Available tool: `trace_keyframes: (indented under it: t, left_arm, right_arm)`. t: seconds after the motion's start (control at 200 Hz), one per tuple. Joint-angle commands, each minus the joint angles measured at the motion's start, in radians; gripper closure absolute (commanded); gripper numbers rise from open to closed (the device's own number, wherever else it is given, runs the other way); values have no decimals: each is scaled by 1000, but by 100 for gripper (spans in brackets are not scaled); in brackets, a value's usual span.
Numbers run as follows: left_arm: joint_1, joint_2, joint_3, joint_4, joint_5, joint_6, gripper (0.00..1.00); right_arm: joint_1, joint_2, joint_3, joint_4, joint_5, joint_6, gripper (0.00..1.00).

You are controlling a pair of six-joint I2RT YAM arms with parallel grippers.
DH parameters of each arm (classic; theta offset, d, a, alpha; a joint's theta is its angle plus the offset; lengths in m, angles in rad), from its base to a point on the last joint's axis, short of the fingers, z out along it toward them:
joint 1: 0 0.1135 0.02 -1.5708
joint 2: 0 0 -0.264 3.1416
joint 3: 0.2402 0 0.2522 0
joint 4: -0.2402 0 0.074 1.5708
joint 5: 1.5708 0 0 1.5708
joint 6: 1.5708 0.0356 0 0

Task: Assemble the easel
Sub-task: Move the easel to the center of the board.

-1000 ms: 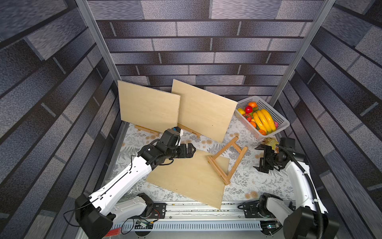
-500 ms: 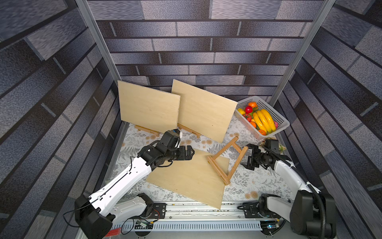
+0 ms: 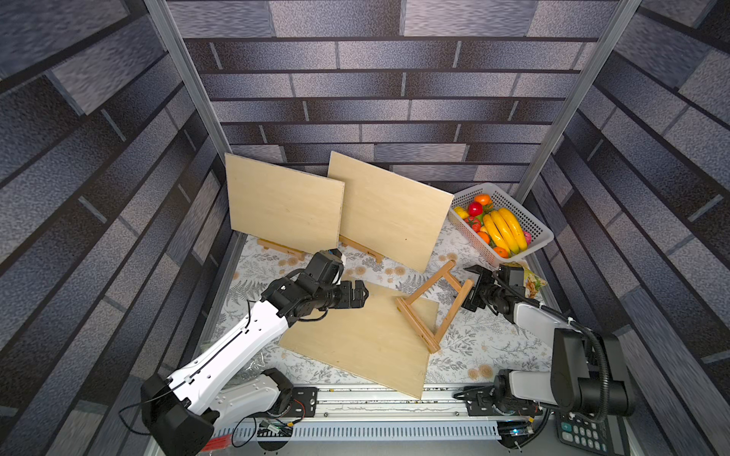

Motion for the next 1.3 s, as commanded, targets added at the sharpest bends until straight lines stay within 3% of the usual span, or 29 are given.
trace_keyframes:
  t: [0.0,0.225,0.546,1.298]
  left_arm:
    - [13,13,7,-34,-3,9,0]
    - [25,49,15,-32,16,31,0]
    - [42,67,33,-59,24,46,0]
    - [55,39,41,-111,-4,19,0]
  right_arm:
    - [16,30,-12,135,28,67,0]
    - [29,23,-30,176,108,81,0]
    - [25,175,-34,414,154,145,0]
    - [-82,434,118,631,105,152,0]
